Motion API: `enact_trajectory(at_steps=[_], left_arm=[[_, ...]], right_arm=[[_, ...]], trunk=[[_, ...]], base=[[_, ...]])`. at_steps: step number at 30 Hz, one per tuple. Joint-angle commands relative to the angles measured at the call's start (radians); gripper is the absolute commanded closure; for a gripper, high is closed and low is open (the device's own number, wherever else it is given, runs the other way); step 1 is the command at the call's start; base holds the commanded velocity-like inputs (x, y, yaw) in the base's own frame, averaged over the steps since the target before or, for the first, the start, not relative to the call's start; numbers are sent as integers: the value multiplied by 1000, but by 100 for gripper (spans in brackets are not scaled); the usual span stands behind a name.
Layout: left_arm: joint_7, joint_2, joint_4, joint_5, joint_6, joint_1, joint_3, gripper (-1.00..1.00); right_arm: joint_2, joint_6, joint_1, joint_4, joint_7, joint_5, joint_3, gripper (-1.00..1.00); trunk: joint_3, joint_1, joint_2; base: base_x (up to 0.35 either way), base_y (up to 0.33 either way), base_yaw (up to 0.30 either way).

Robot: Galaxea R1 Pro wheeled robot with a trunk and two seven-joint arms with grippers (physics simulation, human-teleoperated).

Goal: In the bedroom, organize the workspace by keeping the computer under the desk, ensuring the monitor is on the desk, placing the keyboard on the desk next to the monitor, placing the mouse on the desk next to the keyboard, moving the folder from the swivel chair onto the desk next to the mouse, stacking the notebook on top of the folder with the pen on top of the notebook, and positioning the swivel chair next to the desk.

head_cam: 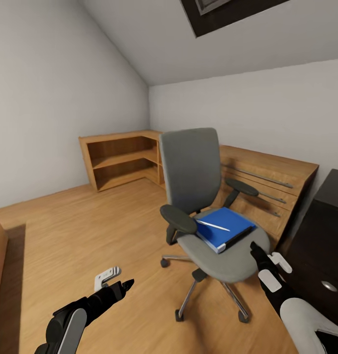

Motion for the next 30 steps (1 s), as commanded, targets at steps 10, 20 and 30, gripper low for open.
enact_trajectory(at_steps=[10,20,30], left_arm=[[8,0,-1,11,6,-1,1,-100],[8,0,-1,12,6,-1,1,-100],[10,0,0,13,6,-1,1,-100]], right_arm=[[0,-3,-1,0,4,-11,6,-100],[0,-3,-1,0,4,-11,6,-100],[5,-6,-1,3,7,-7,10,-100]], trunk=[[-1,0,0],[-1,0,0],[-1,0,0]], base=[[106,61,0],[-152,1,0],[-157,0,0]])
